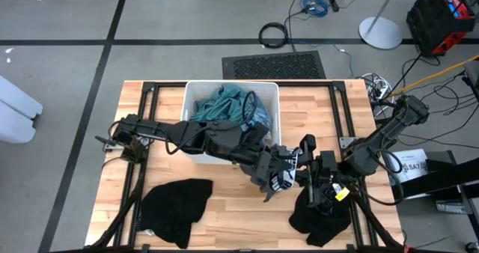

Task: Sort clothes
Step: Put the gray boxer into the white laundry bin

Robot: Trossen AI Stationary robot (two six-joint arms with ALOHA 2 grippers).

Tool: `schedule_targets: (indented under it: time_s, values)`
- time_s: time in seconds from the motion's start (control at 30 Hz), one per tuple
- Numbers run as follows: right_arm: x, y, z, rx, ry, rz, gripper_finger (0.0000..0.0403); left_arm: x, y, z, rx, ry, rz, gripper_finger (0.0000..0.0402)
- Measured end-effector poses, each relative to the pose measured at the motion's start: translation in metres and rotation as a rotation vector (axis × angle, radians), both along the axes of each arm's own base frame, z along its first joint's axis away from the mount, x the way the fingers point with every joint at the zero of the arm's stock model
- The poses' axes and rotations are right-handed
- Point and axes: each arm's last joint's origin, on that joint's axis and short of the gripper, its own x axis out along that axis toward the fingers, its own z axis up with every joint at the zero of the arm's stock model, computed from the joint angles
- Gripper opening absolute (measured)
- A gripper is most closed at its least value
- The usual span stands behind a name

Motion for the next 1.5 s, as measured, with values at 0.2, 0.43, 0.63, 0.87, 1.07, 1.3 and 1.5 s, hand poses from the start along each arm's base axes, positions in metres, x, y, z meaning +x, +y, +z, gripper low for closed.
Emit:
schedule_targets:
  time_s: [0.2,0.43,0.63,0.87,1.07,1.3,1.5]
  values:
    - [0.000,0.000,-0.001,-0.002,0.005,-0.004,0.0006,0.000,0.002,0.002,-0.006,-0.009,-0.027,0.0138]
    - [-0.001,0.000,-0.001,0.026,0.016,-0.057,0.0003,0.000,0.012,0.004,0.006,-0.019,-0.070,0.0197]
    - [-0.006,0.003,0.002,0.047,0.002,-0.051,0.0001,-0.010,0.023,0.013,0.031,-0.027,-0.107,0.0198]
    - [-0.012,0.009,0.002,0.060,0.005,-0.033,0.0001,-0.026,0.032,0.017,0.150,0.033,-0.066,0.0198]
    - [-0.018,0.012,0.006,0.069,-0.014,-0.017,0.0000,-0.046,0.043,0.032,0.168,0.023,-0.005,0.0198]
    - [-0.035,0.012,0.025,0.135,-0.149,0.025,0.0000,-0.084,0.053,0.057,0.243,-0.012,0.100,0.0198]
    - [-0.044,0.005,0.050,0.189,-0.267,0.026,0.0000,-0.126,0.050,0.078,0.301,-0.052,0.135,0.0198]
